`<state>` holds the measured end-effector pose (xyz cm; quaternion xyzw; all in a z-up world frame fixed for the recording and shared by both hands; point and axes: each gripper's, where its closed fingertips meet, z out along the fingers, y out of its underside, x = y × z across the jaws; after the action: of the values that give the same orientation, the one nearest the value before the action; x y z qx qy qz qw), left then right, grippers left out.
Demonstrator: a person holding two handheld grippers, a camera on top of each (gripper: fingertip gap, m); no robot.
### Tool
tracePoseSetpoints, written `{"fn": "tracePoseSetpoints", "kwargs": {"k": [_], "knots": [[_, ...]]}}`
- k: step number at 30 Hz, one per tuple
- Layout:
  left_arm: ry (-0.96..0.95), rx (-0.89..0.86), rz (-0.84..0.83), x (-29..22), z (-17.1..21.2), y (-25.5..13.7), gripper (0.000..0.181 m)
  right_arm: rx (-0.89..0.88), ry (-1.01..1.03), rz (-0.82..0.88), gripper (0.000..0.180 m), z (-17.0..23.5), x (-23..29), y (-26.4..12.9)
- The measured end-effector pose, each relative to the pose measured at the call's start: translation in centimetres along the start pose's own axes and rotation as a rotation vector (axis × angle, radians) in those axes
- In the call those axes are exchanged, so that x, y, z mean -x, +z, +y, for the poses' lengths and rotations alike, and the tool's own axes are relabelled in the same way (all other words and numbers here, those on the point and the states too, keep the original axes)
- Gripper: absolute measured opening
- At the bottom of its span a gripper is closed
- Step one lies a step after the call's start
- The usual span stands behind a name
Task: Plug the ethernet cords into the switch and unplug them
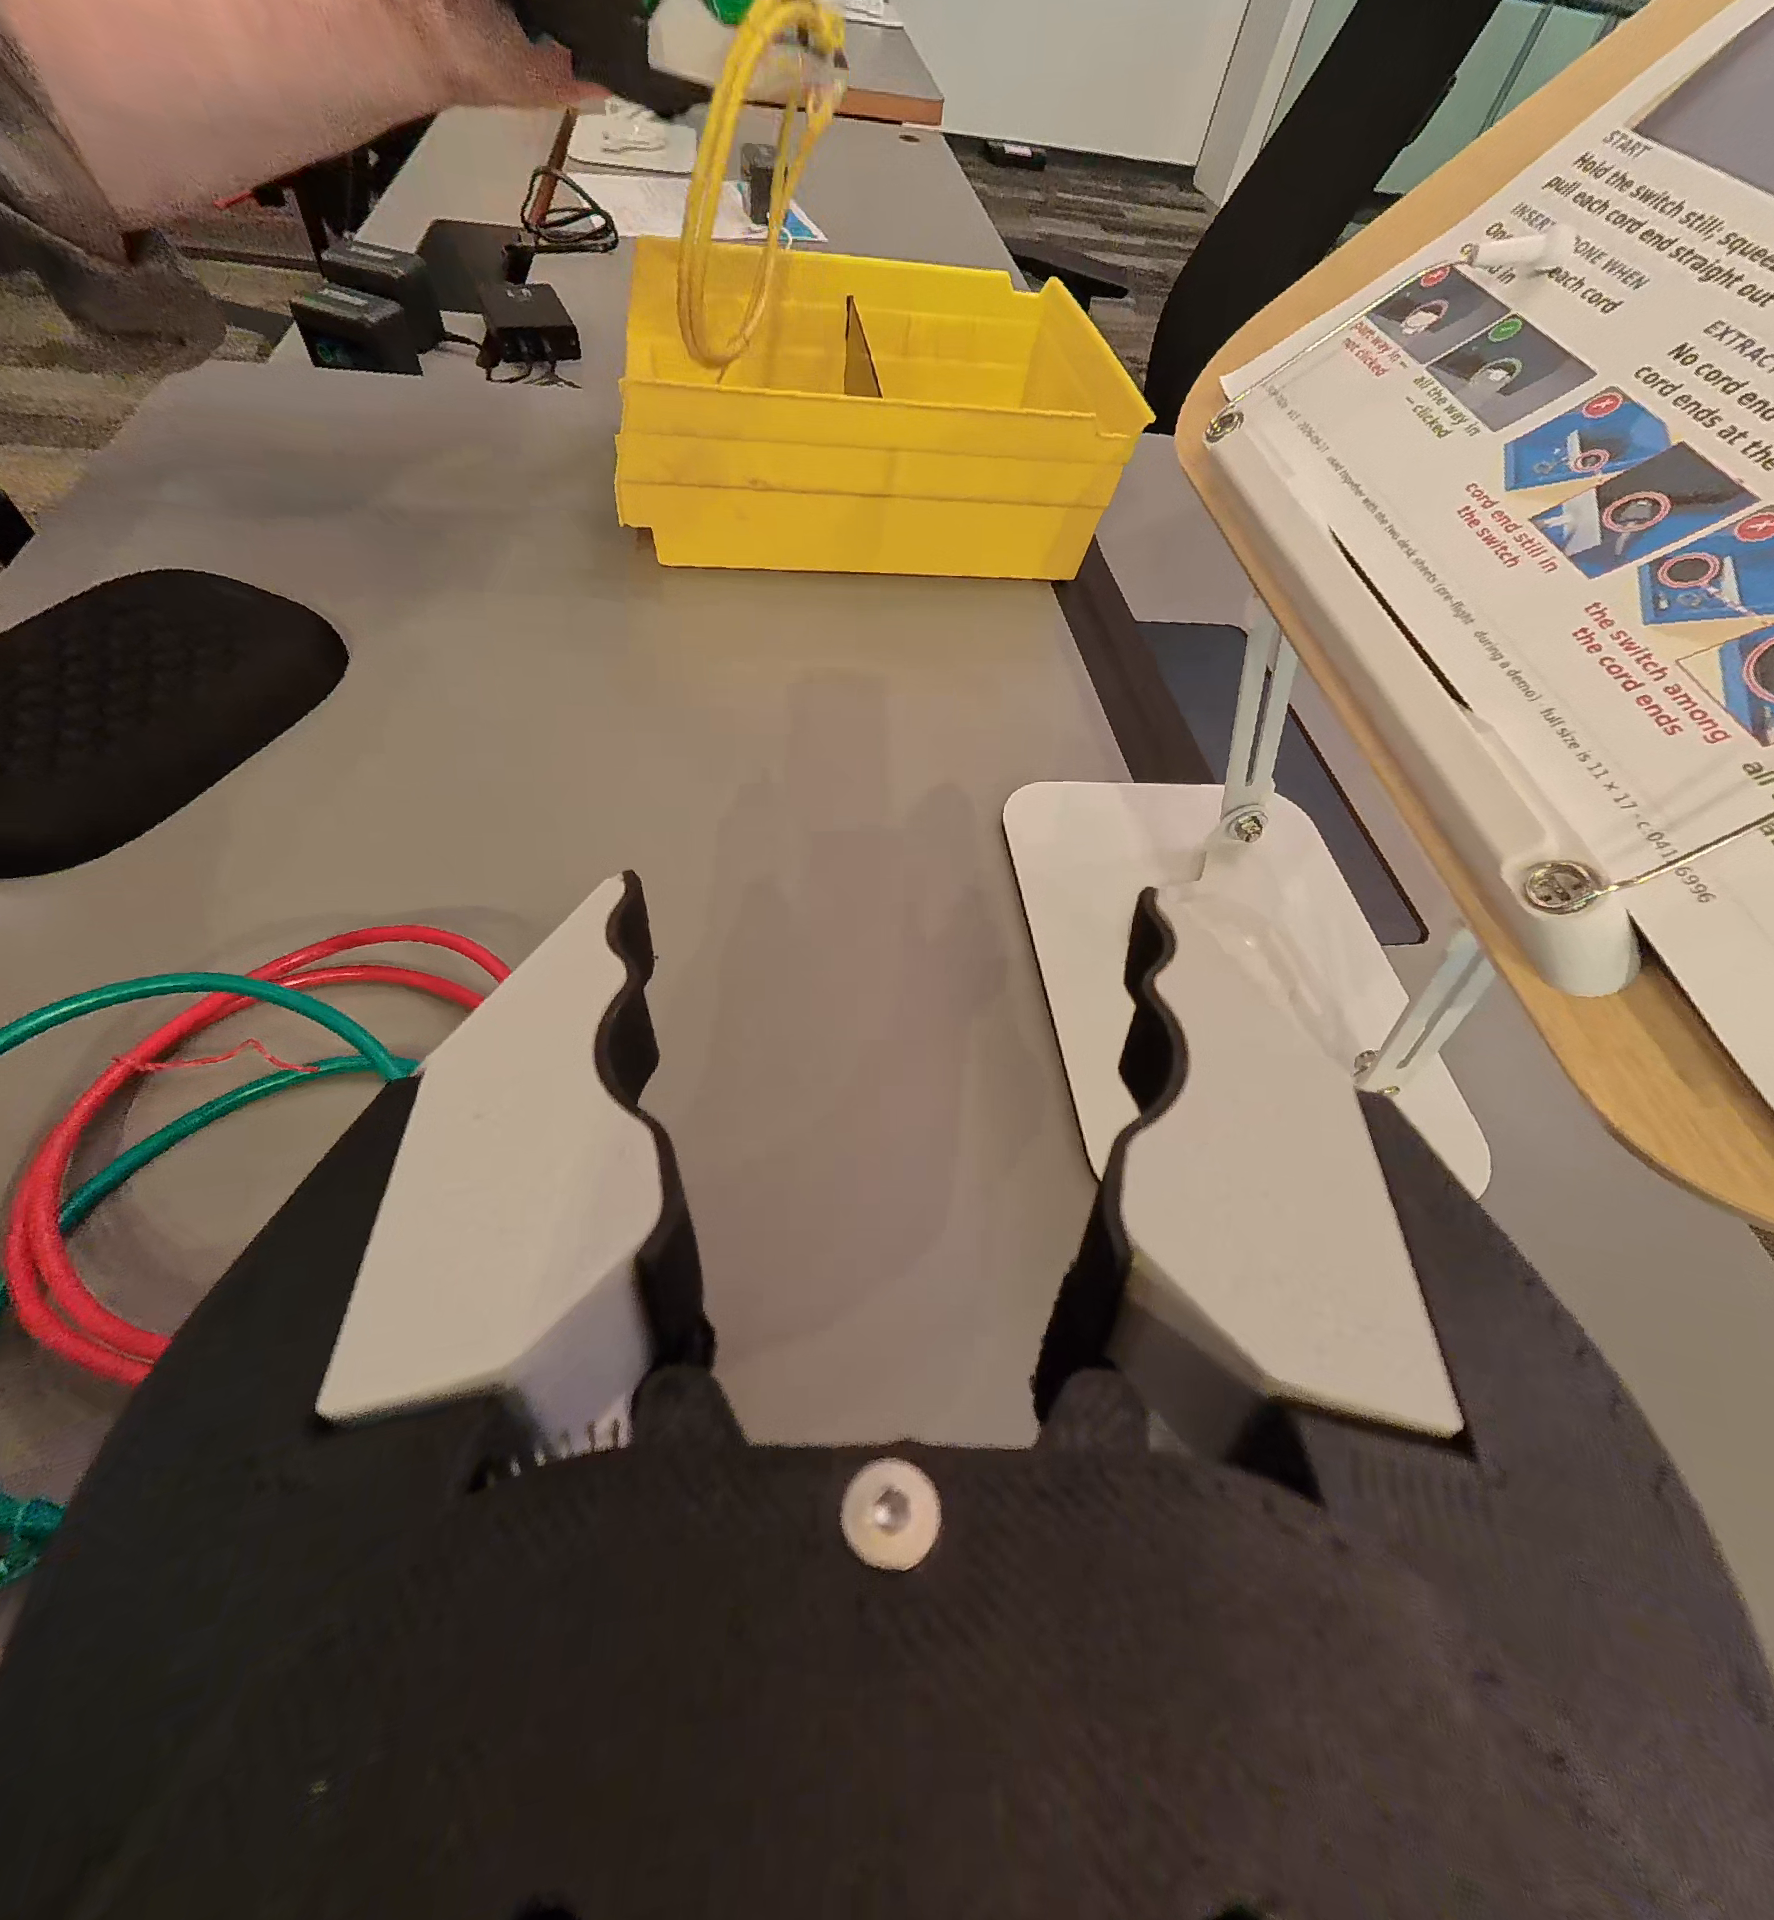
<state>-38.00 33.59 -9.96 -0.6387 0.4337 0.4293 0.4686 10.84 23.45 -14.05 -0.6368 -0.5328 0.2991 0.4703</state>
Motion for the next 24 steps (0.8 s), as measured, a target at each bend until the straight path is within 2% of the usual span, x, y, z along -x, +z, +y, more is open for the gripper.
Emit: {"fn": "tracePoseSetpoints", "kwargs": {"k": [2,5,9,12,17,20,24], "knots": [[0.064,-0.048,-0.079,2.9,-2.0,-1.7,0.012,-0.006,-0.001,-0.002,0.09,-0.2,0.1,-0.1],[0.165,-0.156,-0.115,5.8,-6.9,-4.6,0.012,-0.012,-0.001,-0.002,0.09,-0.4,0.1,-0.2],[0.333,-0.349,-0.079,6.1,-15.1,-8.5,0.012,-0.021,-0.006,0.003,0.091,-0.7,0.1,-0.7],[0.488,-0.452,0.009,3.0,-20.7,-11.0,0.012,-0.031,-0.009,0.01,0.091,-1.0,0.1,-1.2],[0.725,-0.645,0.158,-5.7,-27.9,-14.7,0.012,-0.06,-0.007,0.023,0.089,-1.4,-0.2,-2.2],[0.851,-0.723,0.265,-11.6,-29.8,-15.5,0.012,-0.07,-0.01,0.028,0.09,-1.7,-0.2,-2.6],[1.008,-0.786,0.389,-18.9,-30.1,-16.0,0.012,-0.079,-0.009,0.031,0.09,-1.7,-0.2,-3.0]]}}
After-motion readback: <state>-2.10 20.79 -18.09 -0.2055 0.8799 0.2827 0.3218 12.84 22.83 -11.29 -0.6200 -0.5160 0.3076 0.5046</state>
